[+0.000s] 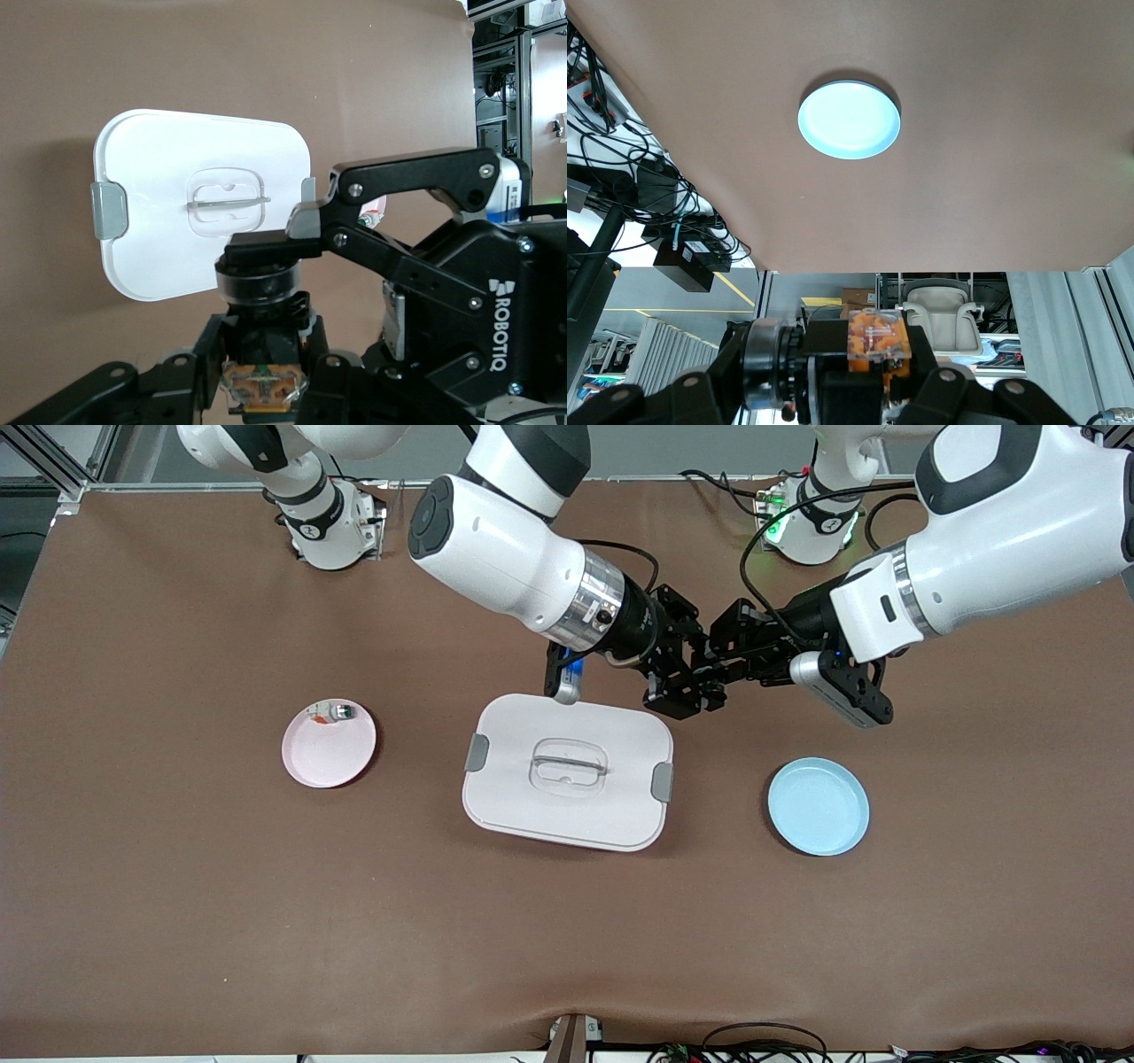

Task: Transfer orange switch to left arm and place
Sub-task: 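Close the left gripper on the switch held by the right gripper, then open the right gripper and withdraw while the left gripper carries the switch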

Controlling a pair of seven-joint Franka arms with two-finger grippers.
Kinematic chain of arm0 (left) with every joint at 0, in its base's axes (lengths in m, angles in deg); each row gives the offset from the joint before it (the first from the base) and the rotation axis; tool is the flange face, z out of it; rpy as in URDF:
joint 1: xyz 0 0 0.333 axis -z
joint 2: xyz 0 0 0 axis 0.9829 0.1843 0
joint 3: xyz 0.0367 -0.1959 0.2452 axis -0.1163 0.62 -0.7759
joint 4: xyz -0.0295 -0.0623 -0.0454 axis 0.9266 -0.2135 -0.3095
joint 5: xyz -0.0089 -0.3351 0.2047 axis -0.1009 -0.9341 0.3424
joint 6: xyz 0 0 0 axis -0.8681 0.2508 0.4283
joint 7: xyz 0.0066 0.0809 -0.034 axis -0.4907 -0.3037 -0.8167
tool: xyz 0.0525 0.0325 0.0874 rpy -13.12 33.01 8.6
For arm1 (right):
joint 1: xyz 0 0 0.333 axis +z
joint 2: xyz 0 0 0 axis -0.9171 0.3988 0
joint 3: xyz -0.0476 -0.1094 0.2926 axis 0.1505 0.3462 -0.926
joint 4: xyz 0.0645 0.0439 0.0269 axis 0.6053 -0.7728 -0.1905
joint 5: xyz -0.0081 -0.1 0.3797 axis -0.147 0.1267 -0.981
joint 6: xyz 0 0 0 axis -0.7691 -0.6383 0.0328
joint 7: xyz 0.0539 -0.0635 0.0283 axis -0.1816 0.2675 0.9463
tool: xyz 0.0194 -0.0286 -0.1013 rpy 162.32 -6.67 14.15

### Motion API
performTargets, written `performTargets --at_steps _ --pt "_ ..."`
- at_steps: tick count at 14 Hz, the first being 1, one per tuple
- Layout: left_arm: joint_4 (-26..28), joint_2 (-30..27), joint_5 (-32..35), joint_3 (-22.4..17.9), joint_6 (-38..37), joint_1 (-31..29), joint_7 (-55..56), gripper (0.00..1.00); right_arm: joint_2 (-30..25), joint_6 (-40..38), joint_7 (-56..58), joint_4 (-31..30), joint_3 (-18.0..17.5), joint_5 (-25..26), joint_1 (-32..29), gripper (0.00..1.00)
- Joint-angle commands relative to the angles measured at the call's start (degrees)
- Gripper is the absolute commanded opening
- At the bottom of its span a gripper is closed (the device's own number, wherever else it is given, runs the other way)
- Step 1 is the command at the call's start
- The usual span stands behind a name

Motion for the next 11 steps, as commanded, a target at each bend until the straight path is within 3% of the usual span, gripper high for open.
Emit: performTargets --at_steps 1,2,7,11 --pt "0.7 0.0 1.0 -0.2 -0.4 -0.2 -1.5 0.0 0.9 -0.3 -1.4 3.3 -1.2 0.5 -1.4 0.74" --pt "0.7 0.0 1.1 -0.2 -0.4 -0.3 -1.6 0.0 0.9 -0.2 -1.4 3.3 -1.2 0.5 -1.4 1.0" --pt "0.7 0.3 5.8 -0.1 -0.9 -0.2 -1.8 0.0 0.5 -3.0 -0.7 3.2 -1.2 0.6 -2.2 1.0" --pt "1.0 0.3 13.2 -0.1 -2.2 -0.7 -5.0 0.0 -3.0 -20.7 15.6 3.4 -2.1 0.6 -7.9 1.0"
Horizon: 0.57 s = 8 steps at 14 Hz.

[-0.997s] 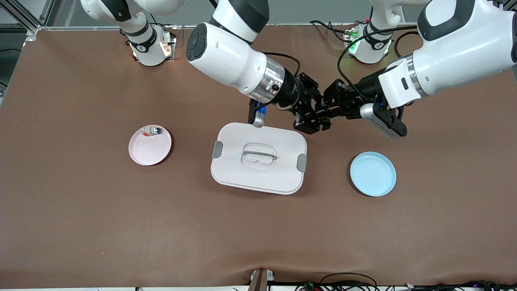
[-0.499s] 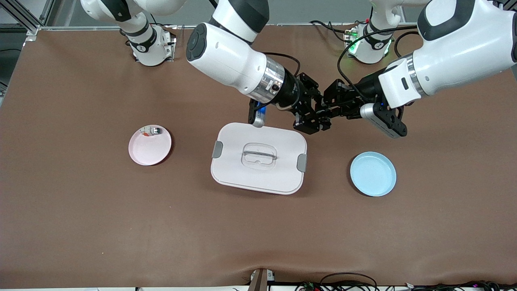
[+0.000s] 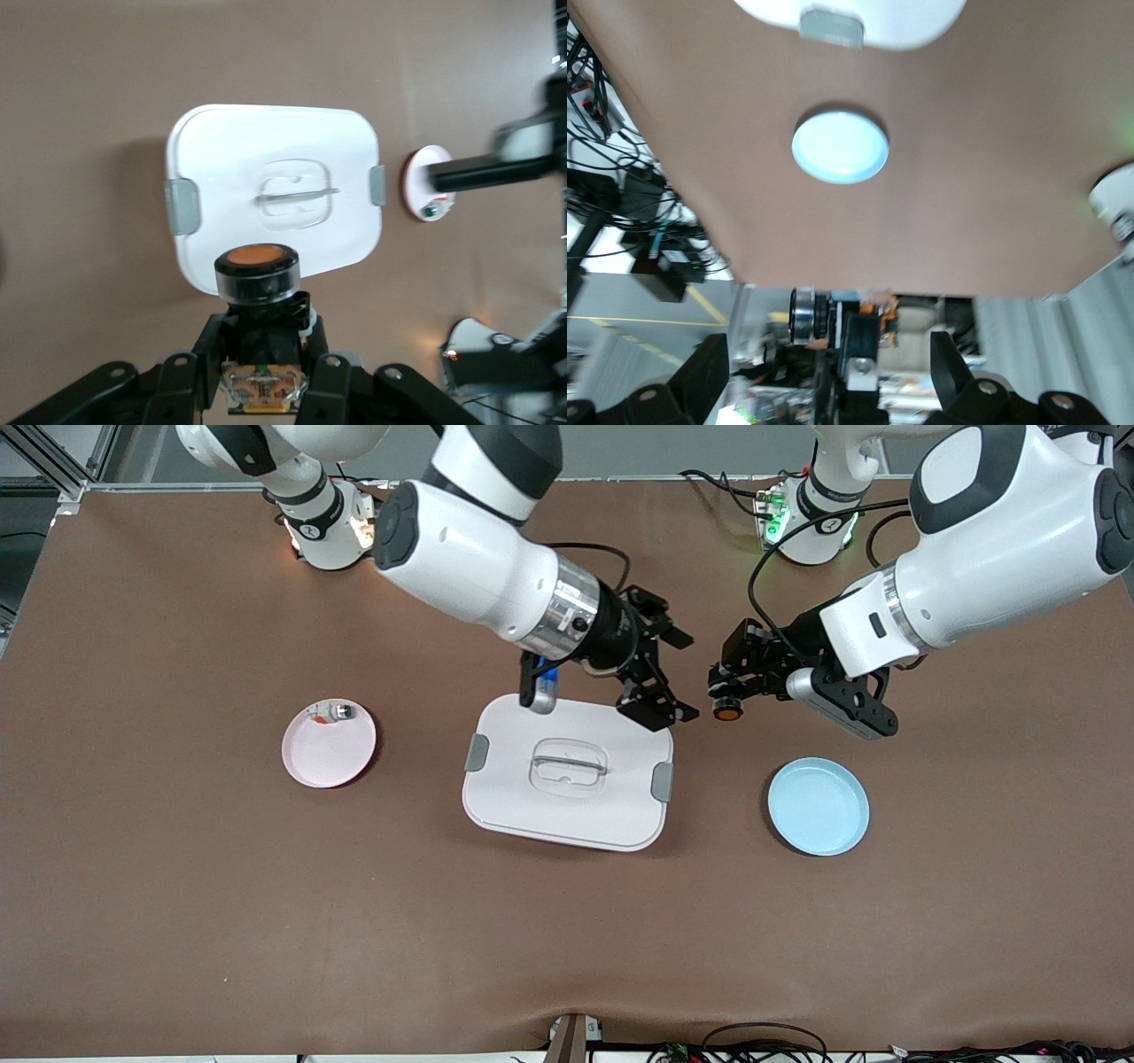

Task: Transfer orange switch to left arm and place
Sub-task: 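Open the right gripper and withdraw while the left gripper carries the switch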

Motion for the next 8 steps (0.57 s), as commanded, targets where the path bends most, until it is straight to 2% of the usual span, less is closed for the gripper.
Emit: performTargets --at_steps 1,3,5,8 --pt "0.3 -0.2 5.1 0.0 -2.1 -1.0 -5.3 0.0 -3.3 -12.1 13.4 0.2 -1.5 0.6 -4.6 1.0" --pt "1.8 -0.2 9.1 -0.1 -2.9 -2.2 -10.7 0.0 -4.6 -20.2 22.0 0.2 -1.5 1.0 -8.0 1.0" --pt "3.5 -0.2 12.5 -0.2 -2.9 -2.9 -15.6 0.0 -6.0 -30.0 38.6 -0.1 -0.8 3.2 -11.3 1.0" --pt "5.6 -0.2 18.1 -0.2 -2.9 -4.2 -23.3 0.0 -8.2 -41.3 61.4 -0.3 -0.8 16.1 -14.8 1.0"
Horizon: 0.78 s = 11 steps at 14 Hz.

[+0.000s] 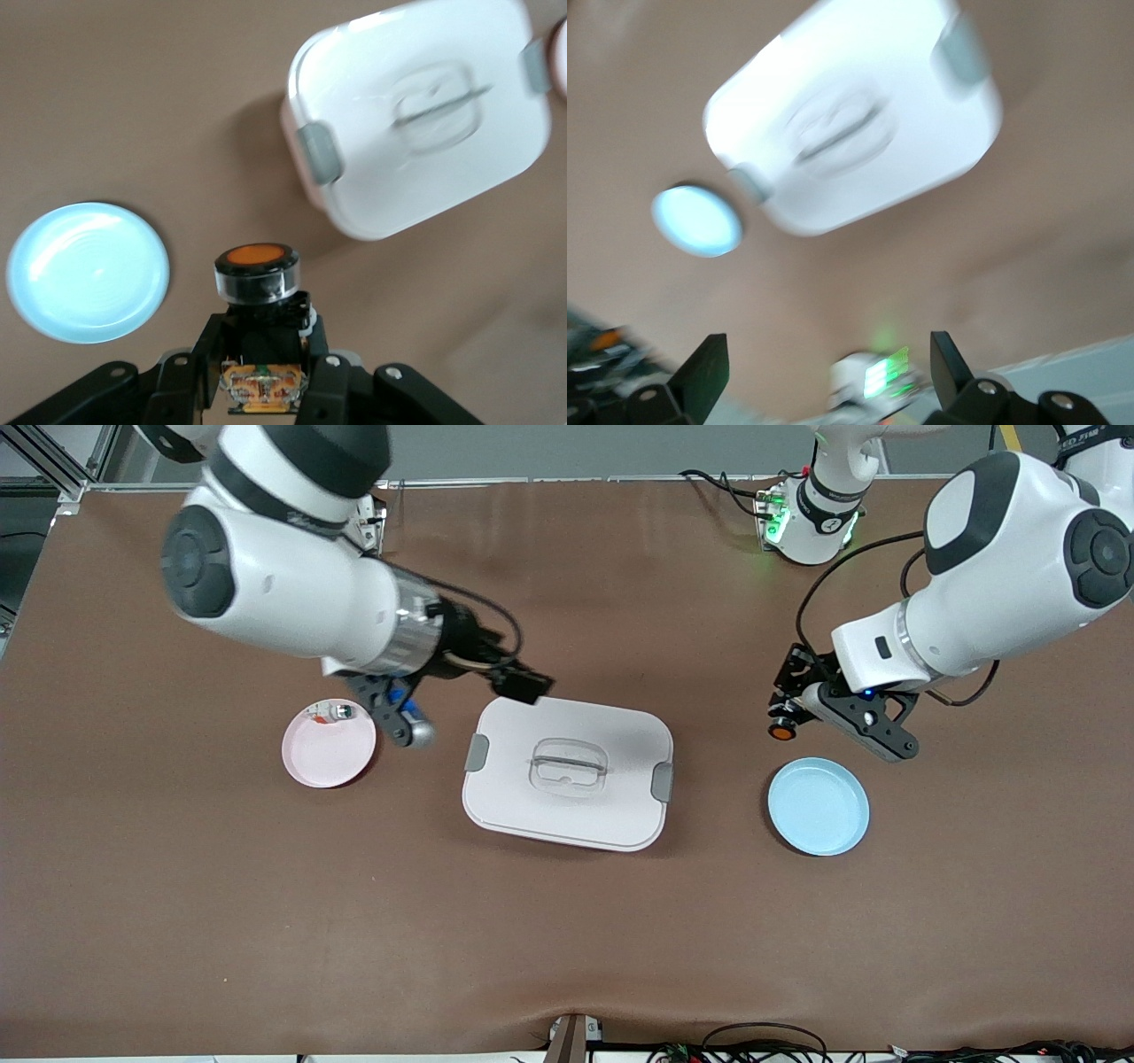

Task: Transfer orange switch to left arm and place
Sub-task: 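Open the right gripper and withdraw while the left gripper carries the switch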

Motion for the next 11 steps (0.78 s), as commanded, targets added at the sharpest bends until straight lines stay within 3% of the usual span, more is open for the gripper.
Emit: performTargets --at_steps 1,7,11 --pt "1.5 -0.2 4.6 0.1 -0.5 -1.0 -7.1 0.0 -2.6 -7.7 19.2 -1.1 -0.8 8.5 -2.6 1.0" --pt "6.2 0.4 12.1 0.1 3.3 -3.3 -19.6 0.0 -4.2 -20.5 50.3 -1.3 -0.7 21.3 -11.0 1.0" --pt "10.2 0.1 13.4 0.1 8.2 -3.7 -27.7 0.0 -4.7 -26.3 59.1 -1.5 -0.8 23.2 -18.1 1.0"
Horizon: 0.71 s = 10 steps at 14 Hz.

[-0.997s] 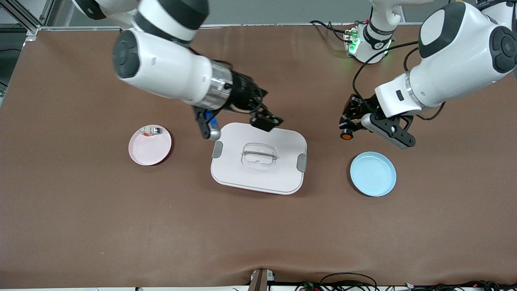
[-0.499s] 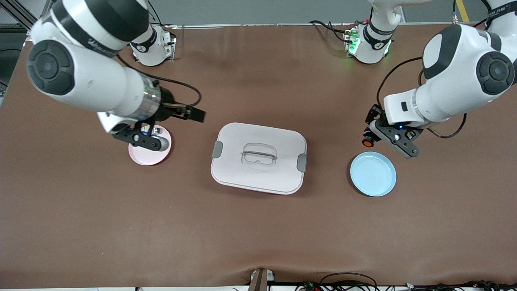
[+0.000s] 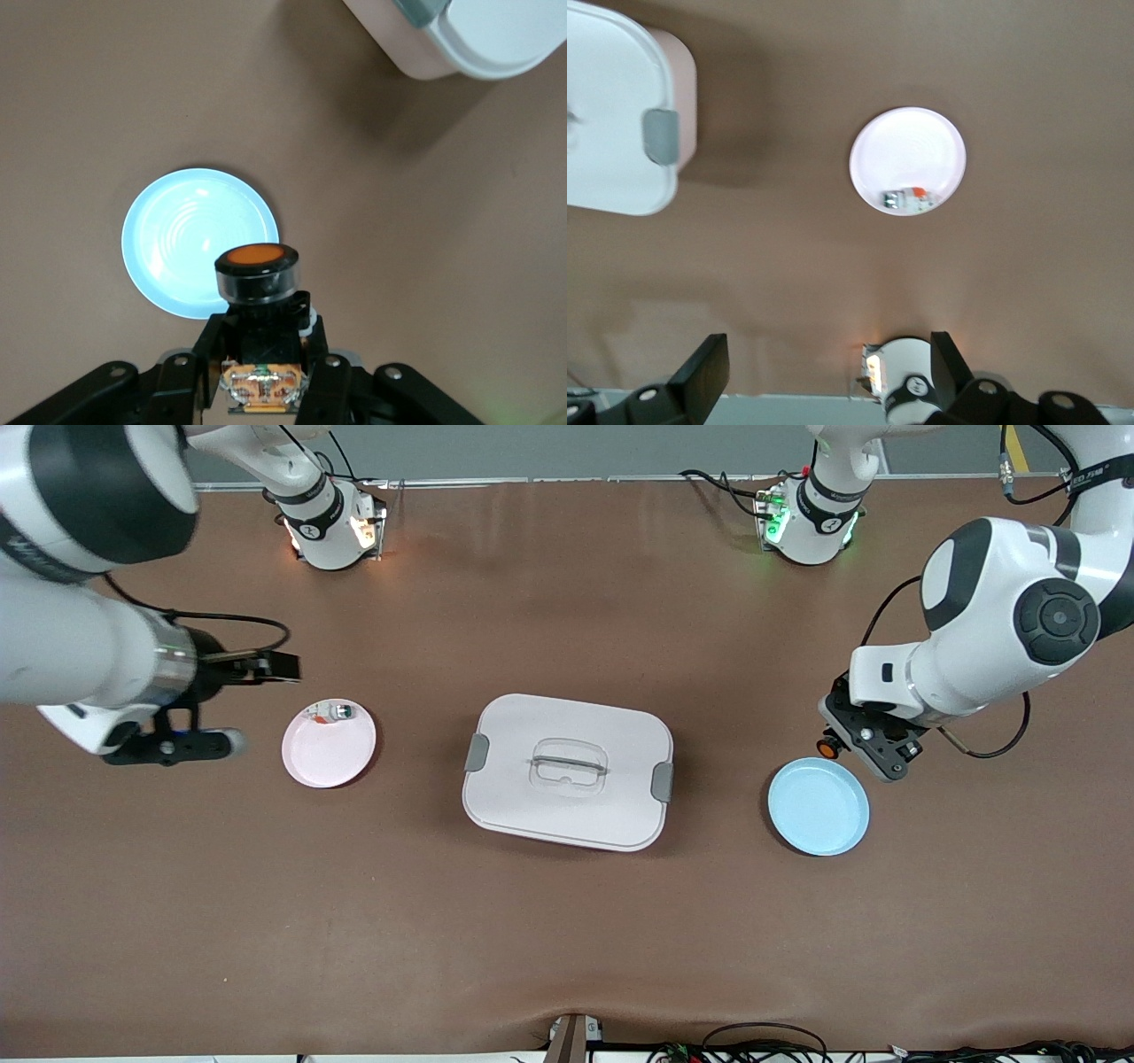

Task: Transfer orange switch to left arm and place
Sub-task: 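Lower the switch with the left gripper onto the light blue dish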

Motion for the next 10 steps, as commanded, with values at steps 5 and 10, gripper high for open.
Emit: performTargets --at_steps 5,10 --pt "6.9 -1.1 1.2 0.3 8.4 -2.8 -18.0 0.0 -1.4 -6.1 4.0 -1.8 -1.1 4.7 -6.7 1.0" --pt "11.9 -1.0 1.3 0.3 14.3 -4.9 -30.0 0.0 -1.3 -5.4 3.3 -1.8 -1.3 5.0 -7.3 1.0"
